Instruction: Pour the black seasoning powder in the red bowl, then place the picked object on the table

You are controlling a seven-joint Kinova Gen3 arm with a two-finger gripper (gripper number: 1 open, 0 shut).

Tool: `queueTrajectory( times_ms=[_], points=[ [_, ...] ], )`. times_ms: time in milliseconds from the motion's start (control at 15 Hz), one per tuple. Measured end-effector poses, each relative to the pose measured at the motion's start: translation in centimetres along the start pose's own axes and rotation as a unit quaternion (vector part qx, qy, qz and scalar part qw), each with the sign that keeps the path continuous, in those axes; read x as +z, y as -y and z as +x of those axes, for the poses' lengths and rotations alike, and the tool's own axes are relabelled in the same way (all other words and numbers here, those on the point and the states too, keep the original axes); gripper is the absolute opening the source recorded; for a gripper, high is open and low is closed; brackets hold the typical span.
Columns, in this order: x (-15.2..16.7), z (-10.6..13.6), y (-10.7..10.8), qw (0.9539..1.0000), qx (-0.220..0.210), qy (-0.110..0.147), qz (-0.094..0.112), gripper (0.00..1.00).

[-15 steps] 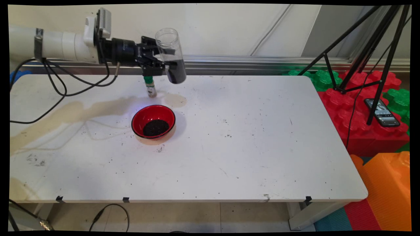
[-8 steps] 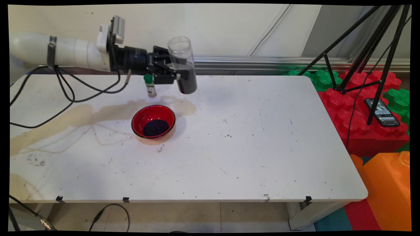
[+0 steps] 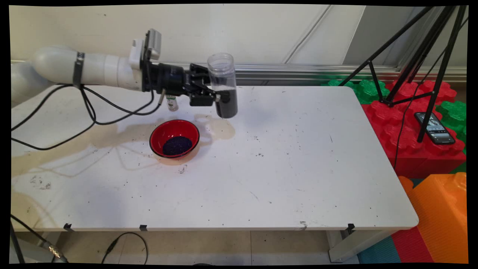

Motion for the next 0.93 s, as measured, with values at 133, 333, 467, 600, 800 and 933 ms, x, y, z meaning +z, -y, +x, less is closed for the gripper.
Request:
queueTrajectory(
  times_ms=[133, 333, 467, 600, 800, 933],
  points=[
    [1.2, -0.5, -0.4, 1.0, -0.006, 0.004, -0.005, 0.0],
    [3.0, -1.3, -0.9, 0.9998, -0.013, 0.011, -0.011, 0.0],
    [3.8, -1.8, -1.2, 0.9997, -0.015, 0.015, -0.013, 0.0],
    [4.8, -2.5, -1.4, 0.9995, -0.017, 0.022, -0.016, 0.0],
    [5.8, -3.6, -1.8, 0.9991, -0.019, 0.032, -0.02, 0.0],
    [6.3, -4.5, -1.9, 0.9987, -0.02, 0.042, -0.022, 0.0]
  ],
)
